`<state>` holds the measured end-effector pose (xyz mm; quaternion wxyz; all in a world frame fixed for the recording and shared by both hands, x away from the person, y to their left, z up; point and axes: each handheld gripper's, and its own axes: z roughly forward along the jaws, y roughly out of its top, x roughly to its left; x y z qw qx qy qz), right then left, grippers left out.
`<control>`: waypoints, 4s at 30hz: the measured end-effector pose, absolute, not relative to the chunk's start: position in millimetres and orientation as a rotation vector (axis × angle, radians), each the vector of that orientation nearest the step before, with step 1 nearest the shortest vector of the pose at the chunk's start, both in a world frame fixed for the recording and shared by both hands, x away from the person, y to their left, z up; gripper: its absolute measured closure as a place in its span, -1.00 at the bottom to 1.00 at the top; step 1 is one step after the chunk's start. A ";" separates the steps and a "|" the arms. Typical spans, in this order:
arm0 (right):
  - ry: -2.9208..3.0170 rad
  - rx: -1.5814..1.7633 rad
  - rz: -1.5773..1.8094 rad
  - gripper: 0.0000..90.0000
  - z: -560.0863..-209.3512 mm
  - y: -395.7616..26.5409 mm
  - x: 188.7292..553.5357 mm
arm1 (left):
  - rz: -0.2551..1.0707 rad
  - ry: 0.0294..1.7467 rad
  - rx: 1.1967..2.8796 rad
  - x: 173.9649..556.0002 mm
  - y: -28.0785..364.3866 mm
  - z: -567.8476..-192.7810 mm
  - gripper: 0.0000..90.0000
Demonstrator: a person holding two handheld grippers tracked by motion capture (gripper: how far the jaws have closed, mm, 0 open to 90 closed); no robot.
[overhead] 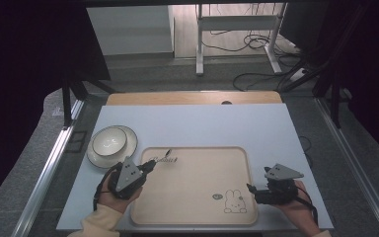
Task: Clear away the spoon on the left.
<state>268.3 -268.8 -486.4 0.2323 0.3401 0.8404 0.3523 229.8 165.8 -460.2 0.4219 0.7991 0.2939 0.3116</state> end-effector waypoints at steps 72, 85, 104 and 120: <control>2.358 0.939 0.918 -0.64 -491.1 -268.1 269.0 | 0.427 0.720 2.258 236.7 154.9 -499.3 -0.68; 2.343 0.946 0.928 -0.64 -491.0 -269.0 270.0 | 0.534 0.804 2.155 230.3 173.4 -485.6 -0.58; 2.330 0.951 0.932 -0.64 -492.6 -269.8 272.6 | 0.633 1.033 2.003 226.7 225.3 -478.2 -0.51; 2.324 0.946 0.928 -0.63 -490.7 -271.2 266.3 | 0.684 1.103 1.990 209.0 250.6 -486.1 -0.47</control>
